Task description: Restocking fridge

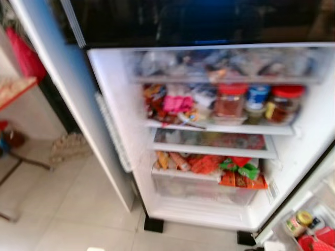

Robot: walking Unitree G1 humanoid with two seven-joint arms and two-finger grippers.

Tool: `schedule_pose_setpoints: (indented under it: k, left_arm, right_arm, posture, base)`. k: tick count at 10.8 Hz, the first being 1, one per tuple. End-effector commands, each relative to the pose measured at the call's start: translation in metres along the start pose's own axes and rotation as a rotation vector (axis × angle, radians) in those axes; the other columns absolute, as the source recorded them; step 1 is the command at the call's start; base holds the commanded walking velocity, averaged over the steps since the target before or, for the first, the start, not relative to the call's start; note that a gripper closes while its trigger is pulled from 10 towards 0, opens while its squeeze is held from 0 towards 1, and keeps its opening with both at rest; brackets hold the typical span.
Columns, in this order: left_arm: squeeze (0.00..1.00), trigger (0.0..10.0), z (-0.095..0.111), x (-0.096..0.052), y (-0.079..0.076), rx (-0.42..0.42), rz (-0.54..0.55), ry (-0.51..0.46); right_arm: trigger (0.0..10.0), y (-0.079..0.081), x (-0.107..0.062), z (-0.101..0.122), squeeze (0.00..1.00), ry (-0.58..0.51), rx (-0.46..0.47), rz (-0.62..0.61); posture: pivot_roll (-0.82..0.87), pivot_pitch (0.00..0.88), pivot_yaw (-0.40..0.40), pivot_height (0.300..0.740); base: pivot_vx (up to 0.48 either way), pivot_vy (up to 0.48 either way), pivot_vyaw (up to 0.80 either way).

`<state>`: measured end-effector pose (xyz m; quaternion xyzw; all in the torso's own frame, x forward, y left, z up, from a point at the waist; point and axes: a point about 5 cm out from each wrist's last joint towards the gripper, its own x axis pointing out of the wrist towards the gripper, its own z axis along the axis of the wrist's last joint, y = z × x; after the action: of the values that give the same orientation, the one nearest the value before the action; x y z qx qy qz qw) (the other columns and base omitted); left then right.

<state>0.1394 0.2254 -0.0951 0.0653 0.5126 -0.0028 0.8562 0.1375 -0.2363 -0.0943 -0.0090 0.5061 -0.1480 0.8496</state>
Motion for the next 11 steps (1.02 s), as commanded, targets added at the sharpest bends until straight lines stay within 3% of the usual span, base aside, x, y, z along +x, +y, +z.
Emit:
schedule_pose_setpoints:
  k: [1,3,6,11]
  left_arm:
    - [0.00,10.0,-0.004,-0.001,0.005,-0.016,0.011,0.009]
    - [0.00,10.0,-0.004,-0.001,0.005,-0.017,0.013,0.010]
    - [0.00,10.0,-0.004,-0.001,0.005,-0.017,0.012,0.007]
    - [0.00,10.0,-0.004,-0.001,0.005,-0.015,0.010,0.005]
  right_arm:
    - [10.0,0.006,-0.001,-0.005,0.00,0.018,0.012,0.045]
    - [10.0,0.005,-0.001,-0.009,0.00,0.023,0.016,0.057]
    - [10.0,-0.007,-0.001,-0.009,0.00,0.036,0.029,0.049]
    - [10.0,-0.009,-0.001,-0.006,0.00,0.022,0.049,0.052]
  posture:
    - [0.03,0.000,0.038,0.740]
    - [0.04,0.000,0.036,0.740]
    - [0.04,0.000,0.038,0.740]
    - [0.04,0.000,0.036,0.740]
  base:
    - [0.000,0.000,-0.56]
    - [0.000,0.000,0.00]
    - [0.261,0.000,0.00]
    - [0.331,0.000,-0.15]
